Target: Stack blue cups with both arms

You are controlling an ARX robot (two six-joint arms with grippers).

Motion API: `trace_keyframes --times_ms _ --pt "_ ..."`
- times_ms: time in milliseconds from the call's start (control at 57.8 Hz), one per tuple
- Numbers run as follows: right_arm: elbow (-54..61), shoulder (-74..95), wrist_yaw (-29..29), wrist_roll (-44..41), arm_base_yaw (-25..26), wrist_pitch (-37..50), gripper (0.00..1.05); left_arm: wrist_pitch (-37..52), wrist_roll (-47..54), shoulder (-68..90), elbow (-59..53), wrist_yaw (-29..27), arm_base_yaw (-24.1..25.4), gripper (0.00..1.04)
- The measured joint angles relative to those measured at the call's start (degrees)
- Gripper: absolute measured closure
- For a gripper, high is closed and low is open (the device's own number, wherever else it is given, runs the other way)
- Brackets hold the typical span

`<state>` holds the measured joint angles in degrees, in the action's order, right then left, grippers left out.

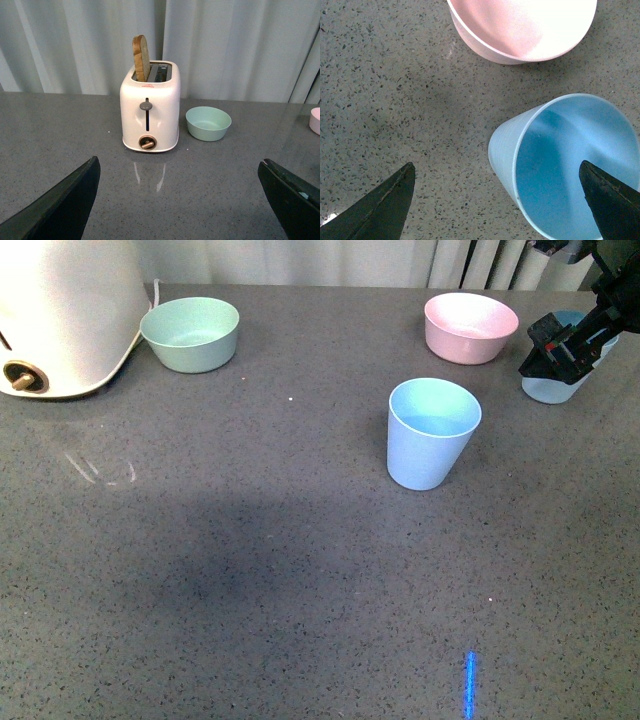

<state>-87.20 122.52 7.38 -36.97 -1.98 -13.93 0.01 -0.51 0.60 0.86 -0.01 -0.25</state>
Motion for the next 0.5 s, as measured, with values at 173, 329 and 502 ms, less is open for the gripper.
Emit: trace_keyframes --times_ms 173,329,502 --pt "-3.08 1.68 0.48 1.81 0.02 -1.97 0.21 0.0 0.0 0.0 0.02 0.0 0.0 0.09" --pt "-3.91 2.51 0.83 2.99 0.24 -3.21 0.44 0.0 0.0 0.0 0.0 0.0 0.0 0.09" --pt "-4.13 2.6 0.85 4.31 0.61 -3.89 0.69 0.0 0.0 0.0 0.0 0.0 0.0 0.09"
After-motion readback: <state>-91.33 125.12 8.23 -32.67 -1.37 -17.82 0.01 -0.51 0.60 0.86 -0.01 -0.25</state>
